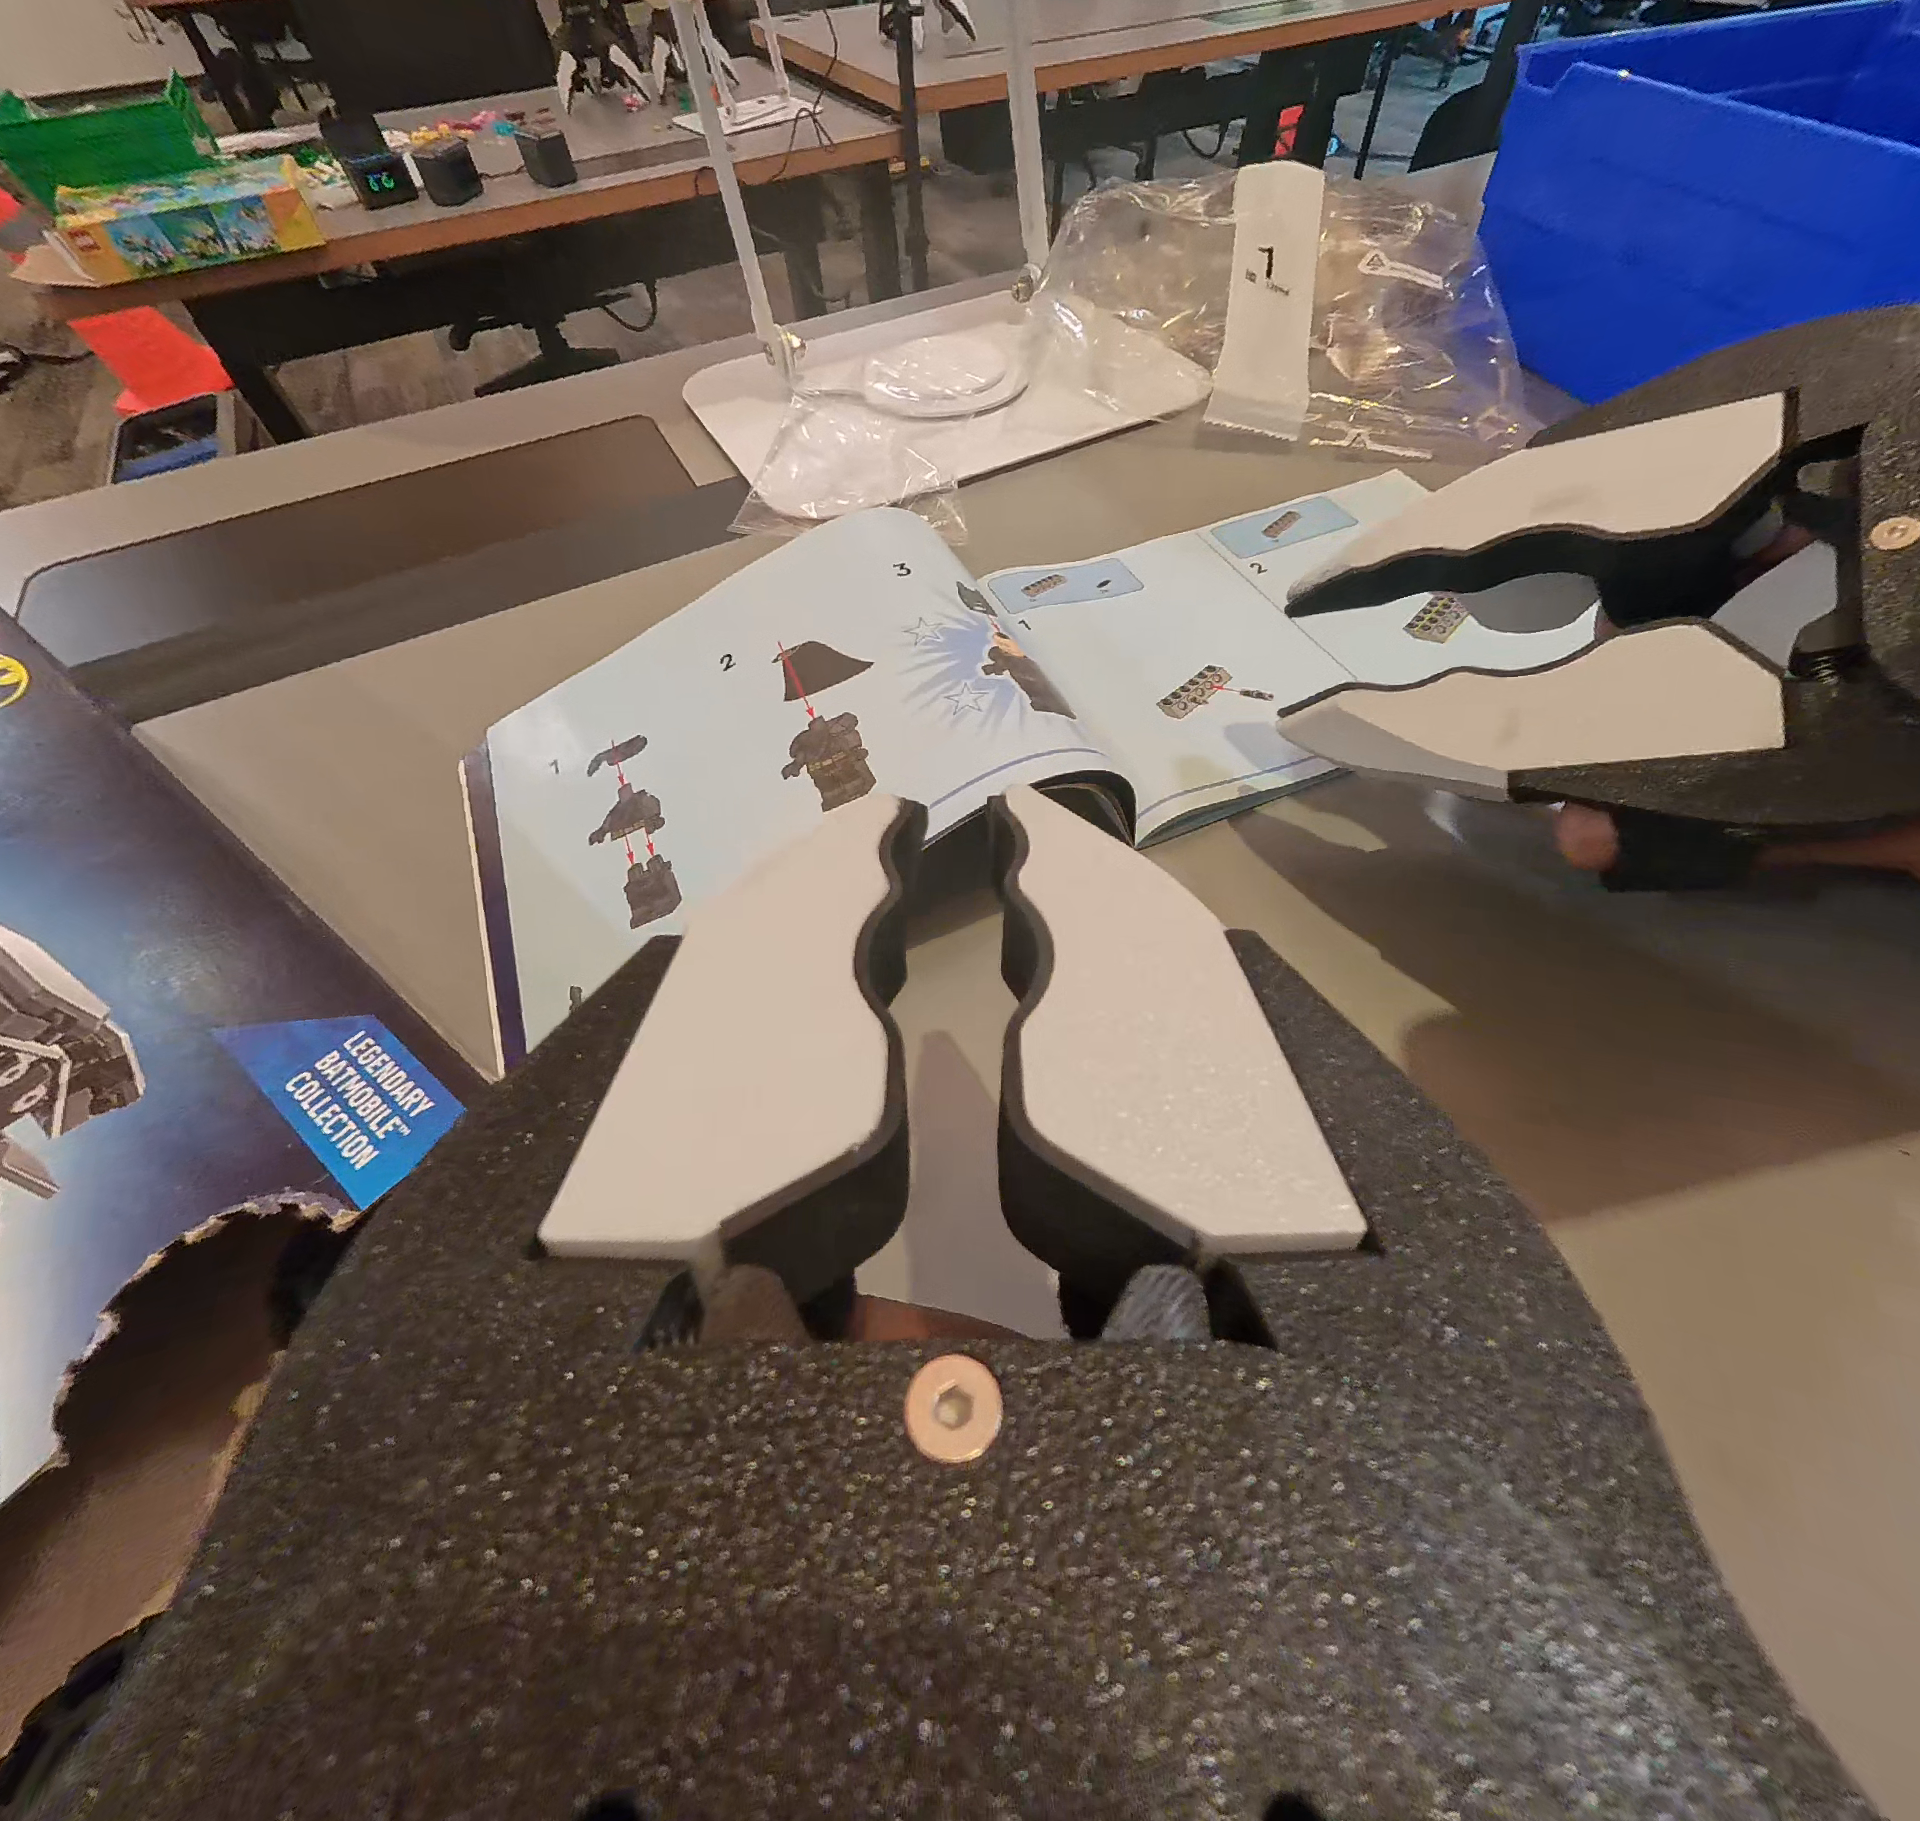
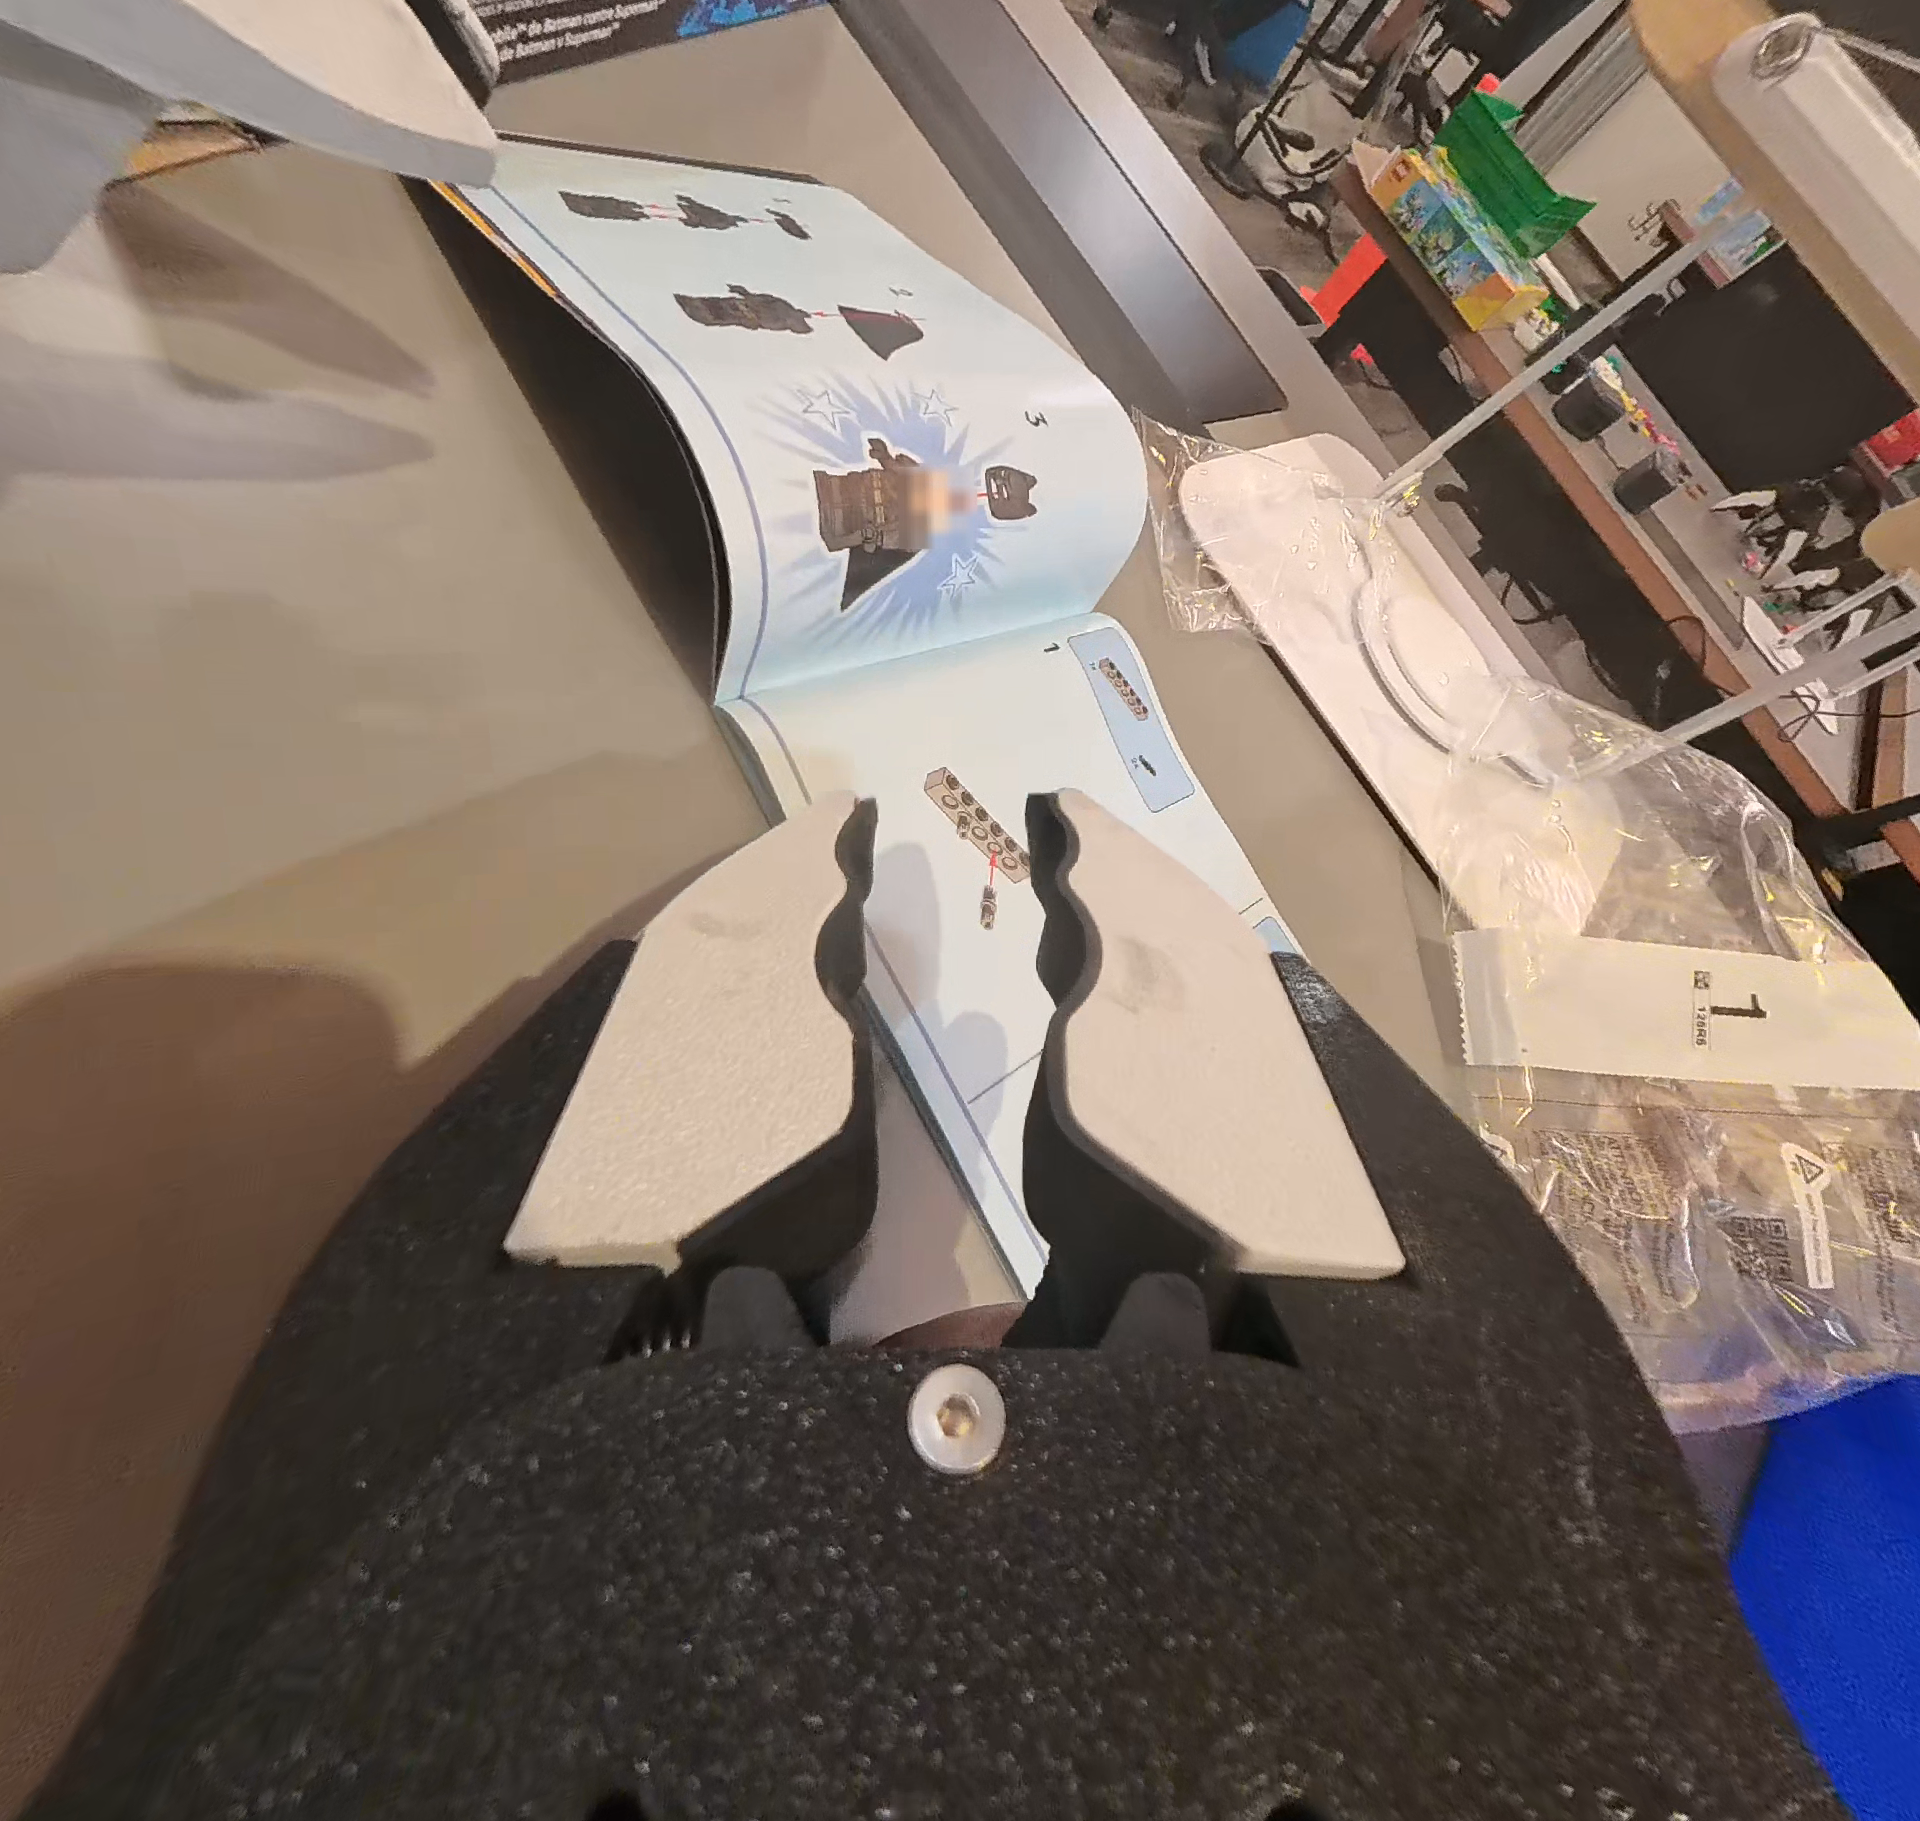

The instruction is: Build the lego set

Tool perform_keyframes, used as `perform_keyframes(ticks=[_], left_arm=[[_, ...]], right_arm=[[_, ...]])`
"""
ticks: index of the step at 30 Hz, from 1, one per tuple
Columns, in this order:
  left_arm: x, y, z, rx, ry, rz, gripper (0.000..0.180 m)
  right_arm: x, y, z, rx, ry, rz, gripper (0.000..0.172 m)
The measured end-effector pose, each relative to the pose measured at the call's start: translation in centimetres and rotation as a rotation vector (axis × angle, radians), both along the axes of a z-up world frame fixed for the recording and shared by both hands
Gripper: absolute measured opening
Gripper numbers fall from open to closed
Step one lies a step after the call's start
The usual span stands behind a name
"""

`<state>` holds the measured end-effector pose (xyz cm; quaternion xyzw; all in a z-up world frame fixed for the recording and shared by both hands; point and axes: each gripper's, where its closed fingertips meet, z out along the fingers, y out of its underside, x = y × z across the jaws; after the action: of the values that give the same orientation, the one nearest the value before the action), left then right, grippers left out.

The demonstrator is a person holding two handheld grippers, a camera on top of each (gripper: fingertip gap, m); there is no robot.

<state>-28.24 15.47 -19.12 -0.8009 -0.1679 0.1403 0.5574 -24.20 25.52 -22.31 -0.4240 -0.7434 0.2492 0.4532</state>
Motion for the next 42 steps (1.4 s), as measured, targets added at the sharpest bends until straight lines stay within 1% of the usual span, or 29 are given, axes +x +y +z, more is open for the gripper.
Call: perform_keyframes(ticks=[31,34,36,39,42], left_arm=[[0.5,0.2,-0.5,-0.035,-0.012,-0.028,0.013],[0.7,0.3,-0.6,-0.039,-0.012,-0.045,0.013],[1.2,0.6,-0.7,-0.049,-0.015,-0.082,0.013],[1.9,1.1,-0.5,-0.042,0.022,-0.133,0.014],[2.5,1.7,0.5,0.000,0.107,-0.159,0.014]], right_arm=[[-0.1,-0.2,-0.6,0.013,-0.042,0.017,0.029],[-0.1,-0.2,-0.6,0.019,-0.038,0.020,0.029],[-0.1,-0.3,-0.6,0.020,-0.035,0.023,0.029],[0.1,-0.5,-0.3,0.017,-0.016,0.038,0.029],[0.6,-0.8,0.3,-0.009,0.014,0.063,0.029]])
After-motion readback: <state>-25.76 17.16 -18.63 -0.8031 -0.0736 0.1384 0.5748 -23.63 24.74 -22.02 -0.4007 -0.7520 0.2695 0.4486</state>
